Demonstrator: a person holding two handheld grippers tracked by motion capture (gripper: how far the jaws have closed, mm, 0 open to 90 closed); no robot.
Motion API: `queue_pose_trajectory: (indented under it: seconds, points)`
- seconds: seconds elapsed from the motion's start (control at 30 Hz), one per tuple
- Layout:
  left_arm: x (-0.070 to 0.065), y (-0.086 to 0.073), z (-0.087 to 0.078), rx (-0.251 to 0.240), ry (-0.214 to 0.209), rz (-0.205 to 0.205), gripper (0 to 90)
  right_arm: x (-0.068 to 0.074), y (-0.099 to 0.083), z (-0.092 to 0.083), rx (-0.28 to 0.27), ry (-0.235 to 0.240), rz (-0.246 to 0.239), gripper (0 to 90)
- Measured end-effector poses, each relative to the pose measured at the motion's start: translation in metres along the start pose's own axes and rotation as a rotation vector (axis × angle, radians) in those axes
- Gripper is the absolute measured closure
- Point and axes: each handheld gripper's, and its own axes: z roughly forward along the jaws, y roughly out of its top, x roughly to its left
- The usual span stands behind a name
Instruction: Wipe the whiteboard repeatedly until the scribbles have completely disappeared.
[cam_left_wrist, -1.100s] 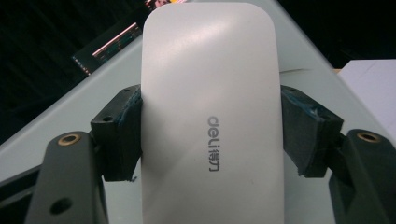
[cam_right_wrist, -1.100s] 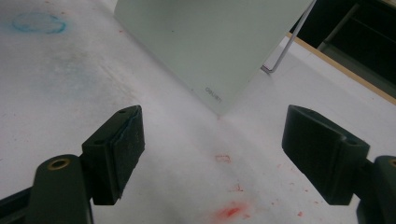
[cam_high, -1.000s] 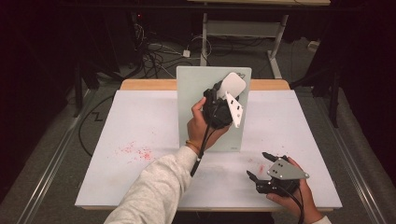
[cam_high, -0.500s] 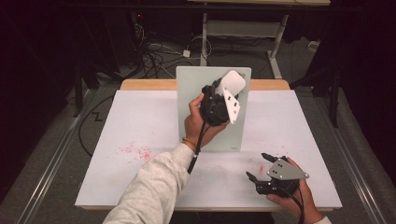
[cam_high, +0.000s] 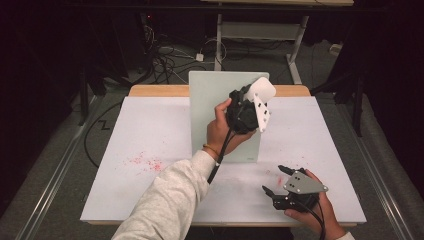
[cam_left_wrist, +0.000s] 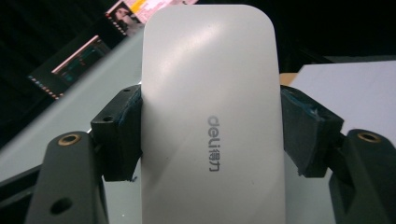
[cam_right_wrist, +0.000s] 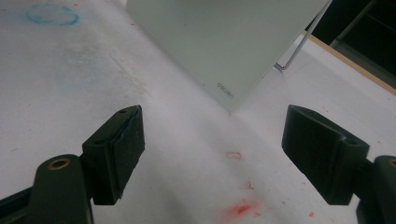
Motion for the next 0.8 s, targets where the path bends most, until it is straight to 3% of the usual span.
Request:
queue_pose_trajectory:
  seconds: [0.03,0.1,0.23,0.53,0.67,0.8]
  points:
    - [-0.005,-0.002,0.000,0.005,-0.013,0.016,29.2,0.000,0.000,0.000,0.001,0.000,-0.002,21.8]
    - [-0.015,-0.007,-0.001,0.026,0.003,0.061,29.2,0.000,0.000,0.000,0.001,0.000,-0.002,21.8]
    - [-0.017,-0.013,-0.003,0.028,-0.008,0.061,29.2,0.001,0.000,0.000,0.003,-0.002,-0.003,21.8]
    - [0.017,-0.003,-0.005,0.021,0.039,0.022,29.1,0.000,0.000,0.000,-0.001,0.012,0.020,21.9]
    - [0.033,0.006,-0.006,0.026,0.057,-0.024,29.2,-0.001,0.001,0.000,-0.003,0.010,0.018,21.9]
    - [0.035,0.007,-0.005,0.028,0.068,-0.030,29.2,-0.001,0.001,0.000,-0.002,0.008,0.019,21.9]
